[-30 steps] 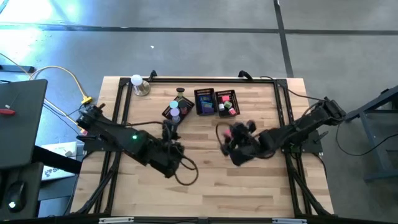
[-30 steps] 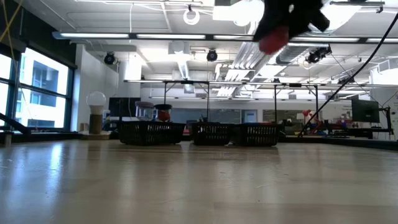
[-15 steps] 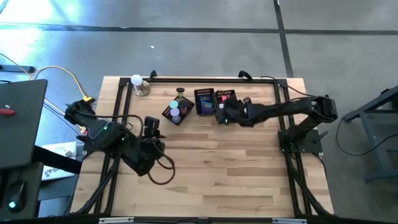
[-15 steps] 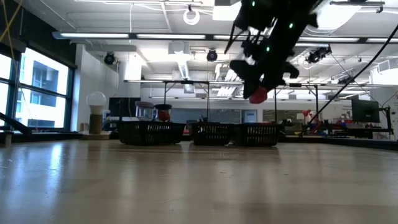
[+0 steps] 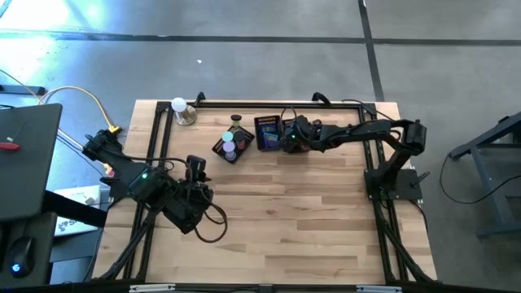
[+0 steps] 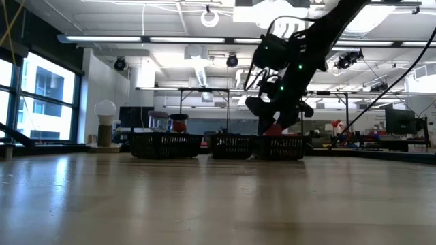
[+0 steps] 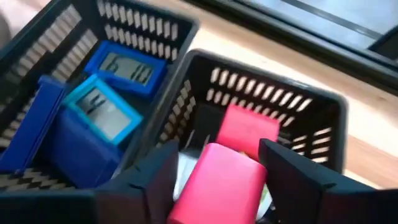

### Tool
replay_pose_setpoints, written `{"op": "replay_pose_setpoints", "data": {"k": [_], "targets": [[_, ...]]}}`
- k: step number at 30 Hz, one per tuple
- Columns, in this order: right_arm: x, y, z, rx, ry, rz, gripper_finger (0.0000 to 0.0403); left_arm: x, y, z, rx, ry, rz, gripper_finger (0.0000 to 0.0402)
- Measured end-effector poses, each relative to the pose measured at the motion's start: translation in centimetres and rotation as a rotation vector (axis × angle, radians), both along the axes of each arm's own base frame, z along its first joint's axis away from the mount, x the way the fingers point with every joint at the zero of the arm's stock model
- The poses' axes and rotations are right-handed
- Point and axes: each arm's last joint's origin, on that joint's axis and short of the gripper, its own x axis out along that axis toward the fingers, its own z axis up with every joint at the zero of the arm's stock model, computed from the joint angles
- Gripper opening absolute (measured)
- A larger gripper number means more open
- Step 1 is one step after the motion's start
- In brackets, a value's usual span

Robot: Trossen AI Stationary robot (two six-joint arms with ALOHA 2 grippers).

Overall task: Pick & Place Office items
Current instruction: Put the pink charger adapter into the right black bin, then return to Home Position

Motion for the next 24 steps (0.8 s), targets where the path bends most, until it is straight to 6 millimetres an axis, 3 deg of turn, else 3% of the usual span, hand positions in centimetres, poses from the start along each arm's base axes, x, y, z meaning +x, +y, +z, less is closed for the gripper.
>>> {"op": "replay_pose_setpoints", "data": {"k": [5, 10, 14, 19, 24], "targets": [[0.2, 0.0, -0.1, -0.012, -0.004, 0.012, 0.0264, -1.3, 0.9, -0.7, -0.012, -0.003, 0.044, 0.0183], [0.1, 0.0, 0.8, -0.031, -0.012, 0.038, 0.0297, -3.0, 2.2, -0.7, -0.029, -0.043, 0.086, 0.0183], [-0.3, 0.6, 2.8, -0.039, -0.05, 0.115, 0.0303, -4.7, 3.5, -0.5, -0.059, -0.093, 0.107, 0.0183], [-1.5, 2.1, 5.8, -0.018, -0.084, 0.225, 0.0304, -8.4, 6.4, 1.1, -0.168, -0.354, 0.233, 0.0183], [-3.0, 4.3, 6.2, 0.191, -0.053, 0.331, 0.0302, -11.9, 8.6, 0.3, -0.338, -0.501, 0.234, 0.0183]]}}
